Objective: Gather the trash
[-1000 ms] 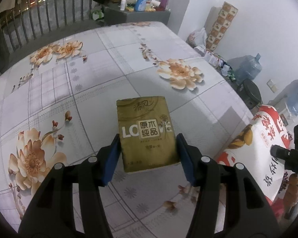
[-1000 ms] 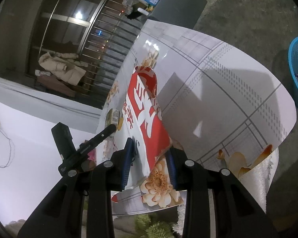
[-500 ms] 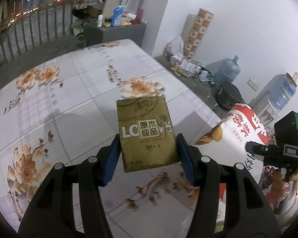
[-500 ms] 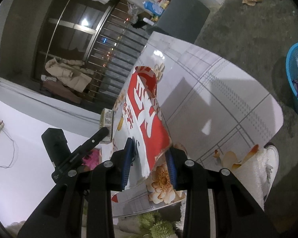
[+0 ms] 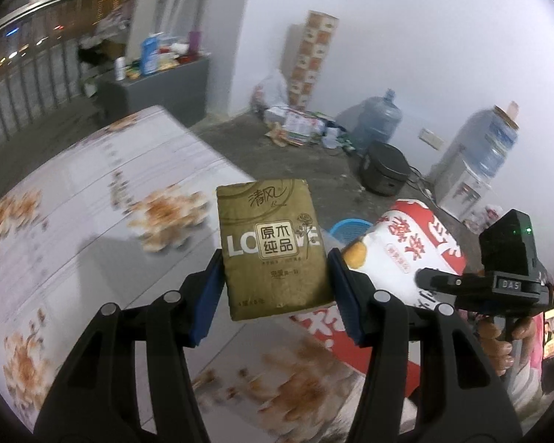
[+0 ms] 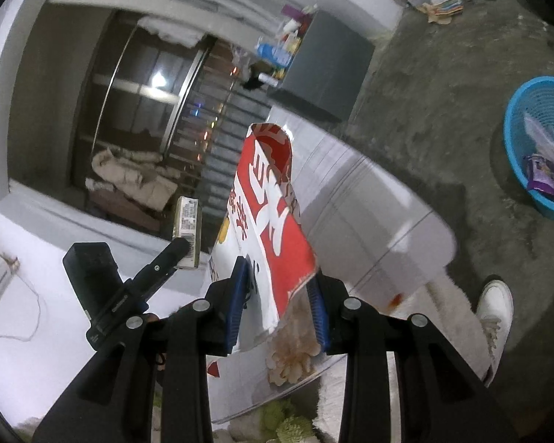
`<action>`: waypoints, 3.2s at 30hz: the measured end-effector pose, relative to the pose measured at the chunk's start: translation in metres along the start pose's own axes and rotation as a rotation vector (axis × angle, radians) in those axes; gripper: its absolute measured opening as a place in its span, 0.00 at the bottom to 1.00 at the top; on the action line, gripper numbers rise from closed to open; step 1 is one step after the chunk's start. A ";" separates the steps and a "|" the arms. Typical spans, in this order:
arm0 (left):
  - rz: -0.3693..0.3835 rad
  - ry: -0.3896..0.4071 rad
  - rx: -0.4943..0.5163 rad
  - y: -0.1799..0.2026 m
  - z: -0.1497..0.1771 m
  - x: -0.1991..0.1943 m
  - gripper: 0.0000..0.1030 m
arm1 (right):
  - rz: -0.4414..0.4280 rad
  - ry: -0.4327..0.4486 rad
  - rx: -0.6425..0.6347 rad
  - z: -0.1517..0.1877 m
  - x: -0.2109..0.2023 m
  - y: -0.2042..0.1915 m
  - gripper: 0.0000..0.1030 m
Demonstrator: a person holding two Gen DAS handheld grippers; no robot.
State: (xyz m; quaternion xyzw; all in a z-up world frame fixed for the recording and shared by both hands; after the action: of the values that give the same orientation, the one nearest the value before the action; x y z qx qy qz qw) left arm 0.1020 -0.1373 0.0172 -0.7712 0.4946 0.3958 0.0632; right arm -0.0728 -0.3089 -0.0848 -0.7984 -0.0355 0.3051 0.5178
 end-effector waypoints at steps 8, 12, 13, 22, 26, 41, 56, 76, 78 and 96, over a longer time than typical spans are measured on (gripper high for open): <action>0.085 -0.063 0.117 0.068 -0.029 0.062 0.51 | 0.085 0.165 0.135 -0.033 -0.060 0.069 0.31; 0.117 -0.102 0.170 0.097 -0.045 0.103 0.51 | 0.288 0.338 0.229 -0.058 -0.119 0.131 0.31; 0.128 -0.119 0.182 0.106 -0.049 0.120 0.51 | 0.336 0.371 0.253 -0.060 -0.132 0.145 0.31; 0.193 -0.313 0.253 0.163 -0.050 0.253 0.51 | 0.551 0.448 0.464 -0.075 -0.155 0.248 0.32; 0.225 -0.395 0.275 0.184 -0.039 0.305 0.51 | 0.546 0.399 0.514 -0.088 -0.122 0.275 0.32; 0.241 -0.615 0.217 0.203 0.021 0.463 0.65 | 0.497 0.289 0.737 -0.096 -0.034 0.397 0.63; 0.308 -0.403 0.185 0.201 -0.053 0.353 0.65 | 0.444 0.468 0.658 -0.112 -0.087 0.351 0.65; -0.264 0.237 0.006 0.090 -0.043 0.018 0.91 | 0.691 0.545 -0.387 -0.079 -0.104 -0.009 0.93; -0.350 0.258 0.023 0.082 -0.019 -0.006 0.91 | 0.716 0.535 -0.488 -0.058 -0.100 -0.035 0.94; -0.620 0.082 -0.323 0.002 0.127 -0.072 0.91 | 0.962 0.216 -0.824 0.057 -0.030 -0.061 0.94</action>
State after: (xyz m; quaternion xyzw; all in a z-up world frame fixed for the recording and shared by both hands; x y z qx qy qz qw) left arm 0.0168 -0.0247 -0.0197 -0.9001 0.1701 0.3994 0.0377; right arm -0.1117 -0.2460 -0.0354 -0.8849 0.2648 0.3823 -0.0256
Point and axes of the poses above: each gripper's, at about its wrist camera, not at the fingertips, and x roughly the way its jaws point, y to its right, z to its underside, the point moved 8 cm from there along x, roughly the way its jaws point, and after that the axes turned 8 degrees about z, right-handed, at the moved point
